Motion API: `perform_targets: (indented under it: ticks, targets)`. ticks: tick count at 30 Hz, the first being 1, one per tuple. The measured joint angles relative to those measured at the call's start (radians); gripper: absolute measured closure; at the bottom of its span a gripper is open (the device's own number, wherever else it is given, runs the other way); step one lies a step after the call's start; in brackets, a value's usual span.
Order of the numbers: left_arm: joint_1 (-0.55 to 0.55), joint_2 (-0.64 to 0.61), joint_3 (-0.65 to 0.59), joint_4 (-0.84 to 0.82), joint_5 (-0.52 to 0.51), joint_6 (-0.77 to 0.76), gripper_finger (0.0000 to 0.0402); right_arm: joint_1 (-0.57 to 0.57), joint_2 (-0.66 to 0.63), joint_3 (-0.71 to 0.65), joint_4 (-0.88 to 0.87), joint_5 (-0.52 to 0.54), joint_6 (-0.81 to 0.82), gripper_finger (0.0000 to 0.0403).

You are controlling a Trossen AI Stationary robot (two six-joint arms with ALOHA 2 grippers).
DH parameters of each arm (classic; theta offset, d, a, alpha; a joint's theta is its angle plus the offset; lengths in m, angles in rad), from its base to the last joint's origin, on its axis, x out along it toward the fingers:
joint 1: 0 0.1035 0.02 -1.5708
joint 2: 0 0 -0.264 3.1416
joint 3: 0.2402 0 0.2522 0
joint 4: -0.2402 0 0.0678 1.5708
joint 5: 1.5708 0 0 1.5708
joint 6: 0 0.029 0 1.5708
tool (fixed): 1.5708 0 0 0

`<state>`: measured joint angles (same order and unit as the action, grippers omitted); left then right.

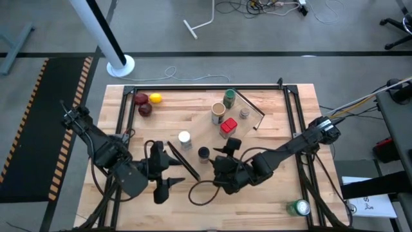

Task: Shelf spices
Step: Adjust the black seasoning bottle on the shelf, then return to Home Position

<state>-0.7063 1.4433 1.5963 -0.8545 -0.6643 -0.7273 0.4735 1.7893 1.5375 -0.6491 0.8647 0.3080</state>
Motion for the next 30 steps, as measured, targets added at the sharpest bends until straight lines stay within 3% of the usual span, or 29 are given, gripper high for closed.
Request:
perform_targets:
  ticks: [9, 16, 19, 24, 30]
  targets:
    - [-0.02, 0.0, -0.001, -0.018, 0.0, -0.008, 0.0162, -0.011, -0.001, 0.0, -0.07, -0.027, 0.014, 0.0203]
    - [-0.083, 0.0, -0.002, -0.027, 0.028, 0.028, 0.0159, 0.08, -0.008, -0.002, -0.392, -0.036, 0.293, 0.0203]
    - [-0.113, 0.0, -0.002, -0.007, 0.078, 0.059, 0.0157, 0.168, -0.008, -0.002, -0.436, -0.047, 0.403, 0.0203]
    - [-0.145, 0.0, -0.002, 0.09, 0.109, 0.061, 0.015, 0.316, -0.008, -0.006, -0.38, -0.097, 0.415, 0.0203]
    - [-0.136, 0.0, -0.001, 0.221, 0.107, 0.072, 0.0144, 0.459, -0.008, -0.087, 0.03, -0.146, 0.145, 0.0203]
